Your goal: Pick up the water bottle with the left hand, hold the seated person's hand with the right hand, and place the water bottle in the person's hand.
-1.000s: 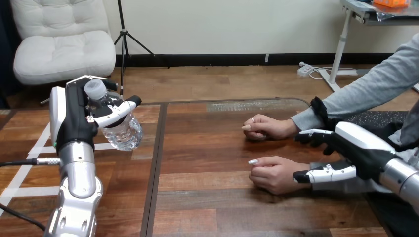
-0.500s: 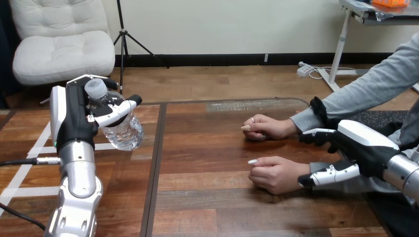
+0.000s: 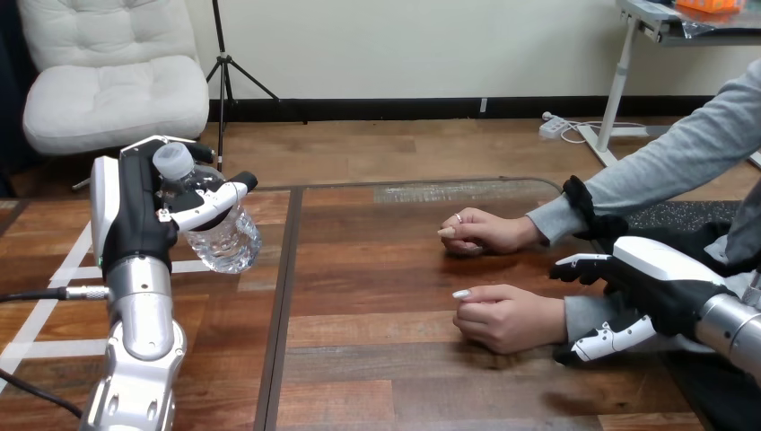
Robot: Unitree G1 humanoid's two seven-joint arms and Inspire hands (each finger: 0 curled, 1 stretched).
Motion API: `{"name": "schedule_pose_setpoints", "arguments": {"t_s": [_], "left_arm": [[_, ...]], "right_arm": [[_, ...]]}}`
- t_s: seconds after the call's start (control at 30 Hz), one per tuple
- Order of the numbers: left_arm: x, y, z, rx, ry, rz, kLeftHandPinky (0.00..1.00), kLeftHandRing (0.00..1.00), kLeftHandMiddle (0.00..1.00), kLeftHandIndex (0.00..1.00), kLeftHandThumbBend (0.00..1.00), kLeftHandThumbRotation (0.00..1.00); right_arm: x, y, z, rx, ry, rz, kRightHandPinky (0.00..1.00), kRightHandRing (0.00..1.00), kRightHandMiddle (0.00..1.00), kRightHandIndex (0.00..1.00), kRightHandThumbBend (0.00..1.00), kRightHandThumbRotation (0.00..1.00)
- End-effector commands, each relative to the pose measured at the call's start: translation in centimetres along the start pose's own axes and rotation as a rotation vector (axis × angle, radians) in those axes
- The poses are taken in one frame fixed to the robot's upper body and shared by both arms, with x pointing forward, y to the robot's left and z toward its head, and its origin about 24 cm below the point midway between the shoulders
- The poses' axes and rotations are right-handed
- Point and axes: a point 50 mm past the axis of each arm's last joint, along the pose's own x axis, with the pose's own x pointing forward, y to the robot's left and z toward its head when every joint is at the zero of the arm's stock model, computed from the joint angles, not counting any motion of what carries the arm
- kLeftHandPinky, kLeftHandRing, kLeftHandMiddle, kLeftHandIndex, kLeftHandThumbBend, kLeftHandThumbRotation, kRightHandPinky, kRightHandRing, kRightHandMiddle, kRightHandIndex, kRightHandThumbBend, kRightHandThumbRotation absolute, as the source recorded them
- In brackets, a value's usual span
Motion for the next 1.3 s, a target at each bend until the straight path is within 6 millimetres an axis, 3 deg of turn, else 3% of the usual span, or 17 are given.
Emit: {"name": "schedule_pose_setpoints", "arguments": {"t_s": [0.0,0.3,0.63,1.27], "left_arm": [[0.9,0.5,3.6,-0.049,-0.130,0.037,0.36,0.43,0.47,0.48,0.69,0.00],[0.8,0.5,3.6,-0.051,-0.132,0.038,0.36,0.43,0.47,0.48,0.69,0.00],[0.7,0.5,3.7,-0.053,-0.131,0.038,0.36,0.43,0.47,0.48,0.69,0.00],[0.6,0.6,3.8,-0.053,-0.131,0.037,0.35,0.42,0.46,0.47,0.69,0.00]], "right_arm": [[0.9,-3.3,0.8,-0.042,-0.012,-0.092,0.76,0.85,0.85,0.85,1.00,0.46],[1.2,-3.5,0.8,-0.070,0.011,-0.074,0.76,0.85,0.86,0.85,1.00,0.46],[1.4,-3.7,0.9,-0.090,0.019,-0.058,0.79,0.85,0.86,0.85,1.00,0.36],[1.9,-3.5,1.1,-0.103,0.030,-0.058,0.78,0.84,0.85,0.83,1.00,0.30]]}}
